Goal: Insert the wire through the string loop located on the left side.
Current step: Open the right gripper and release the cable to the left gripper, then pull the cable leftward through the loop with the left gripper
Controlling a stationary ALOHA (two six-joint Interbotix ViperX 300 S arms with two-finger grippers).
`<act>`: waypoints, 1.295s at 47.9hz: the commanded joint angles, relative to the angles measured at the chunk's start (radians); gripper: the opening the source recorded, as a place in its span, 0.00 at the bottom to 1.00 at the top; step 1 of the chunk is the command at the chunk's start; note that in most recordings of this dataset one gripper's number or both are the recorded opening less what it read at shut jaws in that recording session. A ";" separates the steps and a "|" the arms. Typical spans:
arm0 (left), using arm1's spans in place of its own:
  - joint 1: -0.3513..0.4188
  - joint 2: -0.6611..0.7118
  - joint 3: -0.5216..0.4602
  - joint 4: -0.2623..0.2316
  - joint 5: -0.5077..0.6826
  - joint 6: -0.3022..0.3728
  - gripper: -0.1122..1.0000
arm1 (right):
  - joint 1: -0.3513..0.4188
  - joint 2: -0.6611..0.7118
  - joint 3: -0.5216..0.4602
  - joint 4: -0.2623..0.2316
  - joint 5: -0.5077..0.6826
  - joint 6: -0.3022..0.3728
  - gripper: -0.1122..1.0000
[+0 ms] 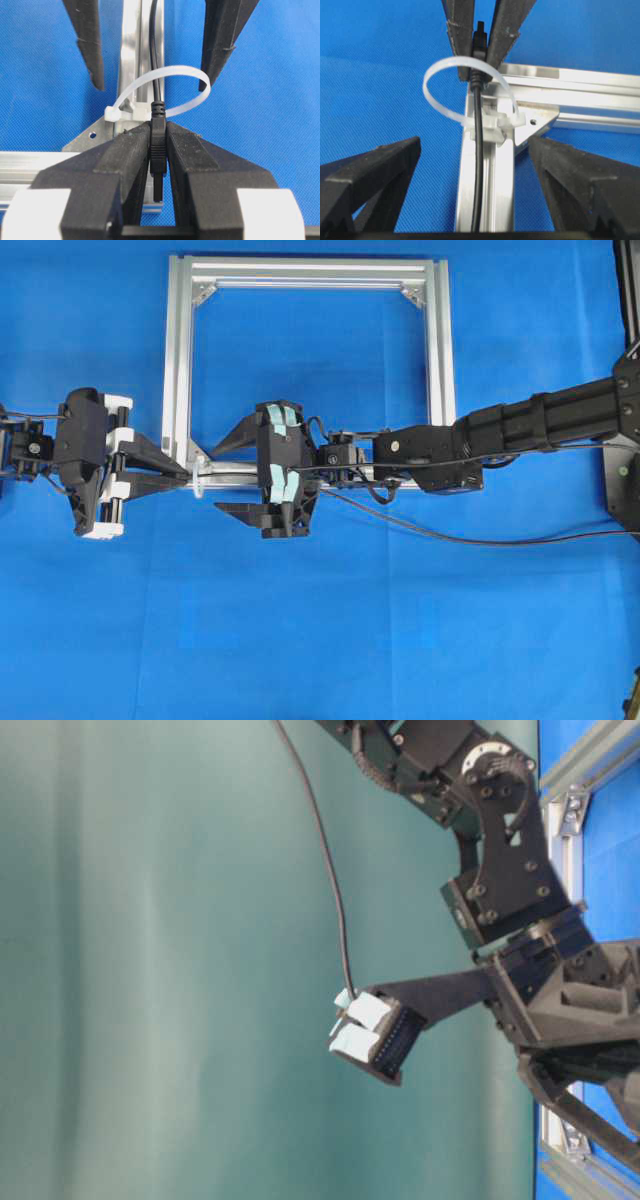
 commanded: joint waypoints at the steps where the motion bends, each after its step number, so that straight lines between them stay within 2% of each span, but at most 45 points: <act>1: -0.002 -0.011 -0.008 0.002 -0.005 0.000 0.17 | -0.002 -0.048 -0.006 0.006 -0.020 0.002 0.94; 18: -0.002 -0.026 0.011 0.002 0.009 0.002 0.17 | -0.002 -0.048 -0.005 0.008 -0.020 0.000 0.96; 36: -0.002 -0.236 0.112 0.002 0.044 -0.003 0.17 | -0.005 -0.048 -0.006 0.008 -0.017 0.000 0.96; 40: -0.002 -0.301 0.110 0.002 0.103 -0.005 0.17 | -0.005 -0.048 -0.008 0.008 -0.017 -0.002 0.96; 51: -0.002 -0.514 0.078 0.002 0.359 -0.005 0.17 | -0.009 -0.049 -0.009 0.008 -0.017 -0.002 0.96; 62: -0.002 -0.827 0.075 0.002 0.627 -0.008 0.17 | -0.009 -0.048 -0.011 0.008 -0.018 -0.002 0.96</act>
